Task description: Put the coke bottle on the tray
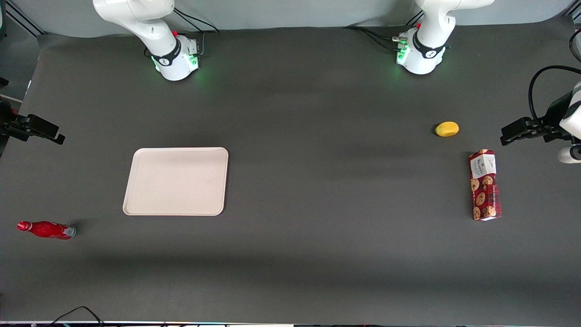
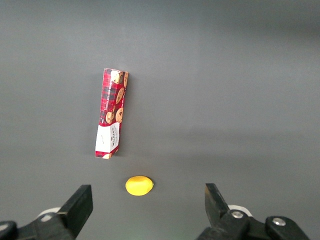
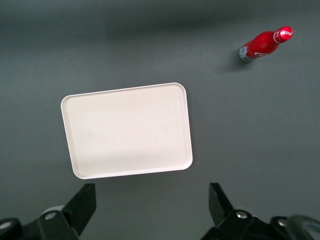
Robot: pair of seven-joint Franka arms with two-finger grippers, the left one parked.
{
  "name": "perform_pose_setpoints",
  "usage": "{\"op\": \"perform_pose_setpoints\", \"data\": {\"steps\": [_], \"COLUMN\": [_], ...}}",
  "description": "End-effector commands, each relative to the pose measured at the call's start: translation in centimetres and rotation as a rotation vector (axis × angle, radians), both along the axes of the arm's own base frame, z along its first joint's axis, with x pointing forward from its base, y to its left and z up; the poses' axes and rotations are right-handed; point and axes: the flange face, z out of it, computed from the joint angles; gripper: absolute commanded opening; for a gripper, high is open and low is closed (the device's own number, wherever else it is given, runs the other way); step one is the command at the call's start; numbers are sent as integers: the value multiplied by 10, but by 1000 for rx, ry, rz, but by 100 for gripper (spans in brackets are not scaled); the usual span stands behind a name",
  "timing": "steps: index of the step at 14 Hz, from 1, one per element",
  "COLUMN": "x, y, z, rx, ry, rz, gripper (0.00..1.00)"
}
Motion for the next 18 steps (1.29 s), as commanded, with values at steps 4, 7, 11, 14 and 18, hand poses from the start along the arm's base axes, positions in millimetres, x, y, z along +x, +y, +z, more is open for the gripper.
{"op": "perform_pose_setpoints", "data": {"steps": [4, 7, 11, 14, 18], "x": [3, 4, 4, 2, -2], "y": [2, 6, 5, -5, -76], "z": [6, 6, 6, 6, -2], "rx": [-21, -21, -21, -22, -28], "ry": [8, 10, 10, 9, 15], "rz": [-1, -2, -2, -13, -130], "gripper": [100, 100, 100, 100, 100]}}
